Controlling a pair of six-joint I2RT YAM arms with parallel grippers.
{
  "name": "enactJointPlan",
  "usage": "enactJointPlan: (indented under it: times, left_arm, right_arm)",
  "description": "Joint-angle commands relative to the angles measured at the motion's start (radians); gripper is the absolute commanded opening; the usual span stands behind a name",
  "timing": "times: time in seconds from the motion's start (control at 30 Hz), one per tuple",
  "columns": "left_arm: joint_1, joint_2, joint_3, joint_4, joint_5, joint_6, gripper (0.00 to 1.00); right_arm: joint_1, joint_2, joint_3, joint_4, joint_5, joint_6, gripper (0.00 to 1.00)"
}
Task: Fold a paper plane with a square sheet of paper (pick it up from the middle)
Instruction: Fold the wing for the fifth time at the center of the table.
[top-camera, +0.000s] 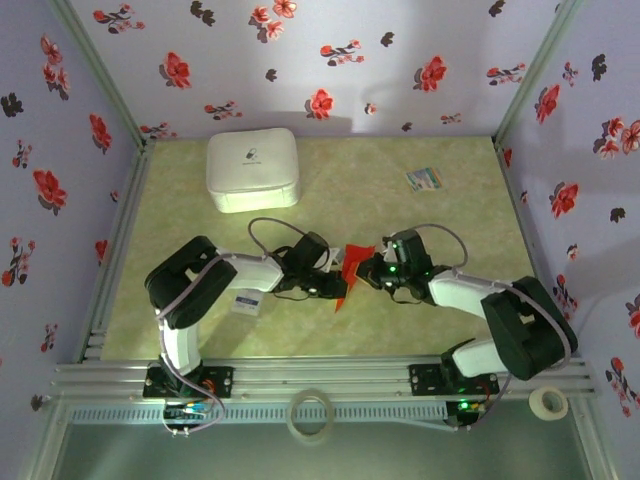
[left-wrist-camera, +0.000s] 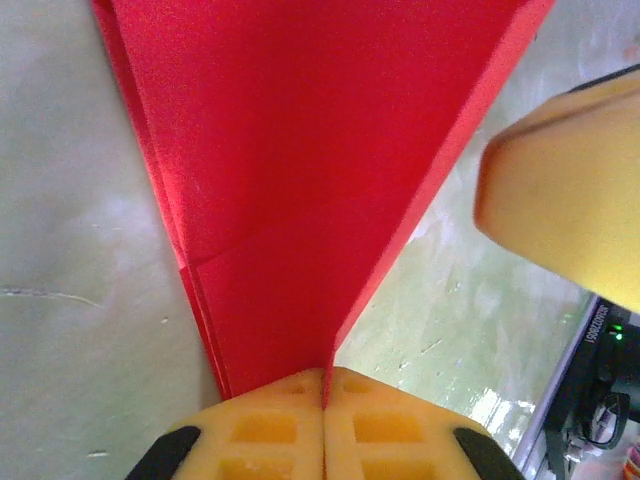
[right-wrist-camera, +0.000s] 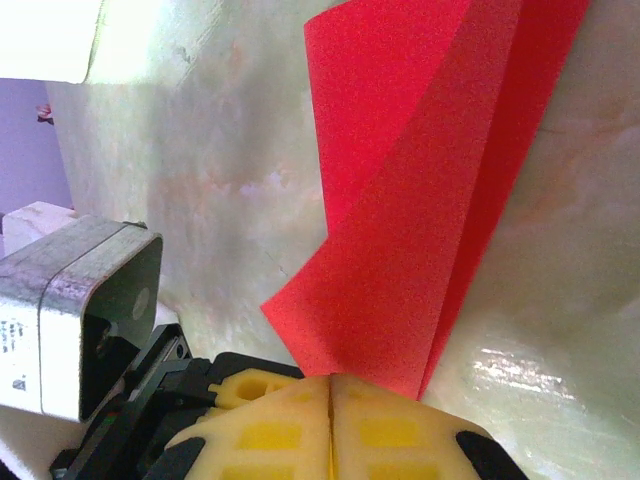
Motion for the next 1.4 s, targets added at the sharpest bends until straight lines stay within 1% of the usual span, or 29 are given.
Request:
enactJointPlan:
  times: [0.0,0.27,0.4,0.57,0.8,0.9,1.1,1.37]
  left_arm:
    - [-0.002,0.057,-0.015,0.029,0.027,-0.038,0.06]
    - [0.017,0.059,-0.026,0.061,0.061,-0.085,0.06]
    - [0.025,0.058,-0.041,0.094,0.067,-0.11,0.05]
    - [0.032,0.068,-0.051,0.114,0.073,-0.139,0.05]
    - [0.046,0.084,-0.07,0.197,0.104,-0.197,0.03]
    - [0.048,0.09,-0.069,0.202,0.108,-0.208,0.02]
    - [0.05,0.091,-0.069,0.219,0.114,-0.22,0.01]
    - [0.051,0.098,-0.081,0.262,0.12,-0.251,0.0]
  right_arm:
    - [0.009,0.024,0.028,0.031,-0.007,-0.019,0.09]
    - [0.007,0.108,0.074,0.028,-0.012,-0.044,0.09]
    - [0.0,0.142,0.108,-0.02,-0.003,-0.077,0.09]
    - [-0.022,0.164,0.105,0.003,-0.015,-0.077,0.09]
    - [-0.04,0.149,0.098,0.0,-0.033,-0.082,0.09]
    - [-0.056,0.117,0.074,-0.005,-0.018,-0.083,0.1]
    - [-0.066,0.083,0.061,-0.016,-0.037,-0.086,0.1]
    - [-0.066,0.104,0.055,0.022,-0.076,-0.076,0.1]
